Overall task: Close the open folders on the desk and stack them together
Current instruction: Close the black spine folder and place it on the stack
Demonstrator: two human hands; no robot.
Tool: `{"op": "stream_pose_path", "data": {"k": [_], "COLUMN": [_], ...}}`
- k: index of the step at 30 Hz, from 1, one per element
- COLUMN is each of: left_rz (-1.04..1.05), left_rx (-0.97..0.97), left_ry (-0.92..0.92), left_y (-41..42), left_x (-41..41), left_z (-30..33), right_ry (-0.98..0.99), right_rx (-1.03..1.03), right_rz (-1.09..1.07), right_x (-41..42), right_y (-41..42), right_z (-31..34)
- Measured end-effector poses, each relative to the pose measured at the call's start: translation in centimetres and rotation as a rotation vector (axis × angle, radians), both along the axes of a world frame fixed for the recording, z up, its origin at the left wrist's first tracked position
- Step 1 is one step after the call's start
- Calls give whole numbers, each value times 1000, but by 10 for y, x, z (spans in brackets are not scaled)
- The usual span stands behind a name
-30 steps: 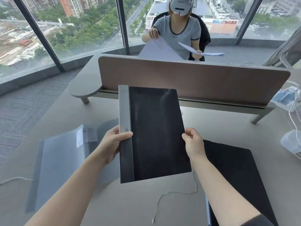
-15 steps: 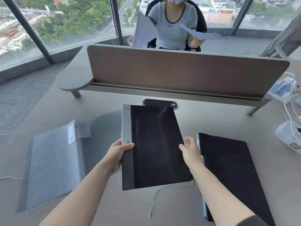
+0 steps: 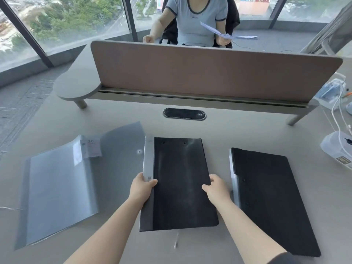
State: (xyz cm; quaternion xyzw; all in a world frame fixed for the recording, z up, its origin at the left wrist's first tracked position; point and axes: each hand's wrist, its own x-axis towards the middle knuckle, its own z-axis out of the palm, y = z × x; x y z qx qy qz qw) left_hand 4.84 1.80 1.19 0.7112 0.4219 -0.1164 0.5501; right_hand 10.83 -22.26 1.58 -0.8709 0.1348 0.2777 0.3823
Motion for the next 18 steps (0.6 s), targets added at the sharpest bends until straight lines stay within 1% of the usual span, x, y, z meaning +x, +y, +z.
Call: {"op": "stream_pose_path", "data": {"k": [3,7,11,18], "left_rz": [-20,52,112,111], "left_rx": [19,5,-20,-101], "left_ry": [39,24,1,-82], "left_y": [-2,-6,-6,-19], "left_x": [-3,-3,-3,8], "left_z": [-5,-2,-1,10], "right_ry": [12,-10,-43,-128], "right_rx": [-42,-50,33,168], "right_rz": [22,10,-44,-136], "right_x": [-4,-6,-5,2], "right_y": [-1,-3,-5,-23], "right_z": [-4,-4,0,20]}}
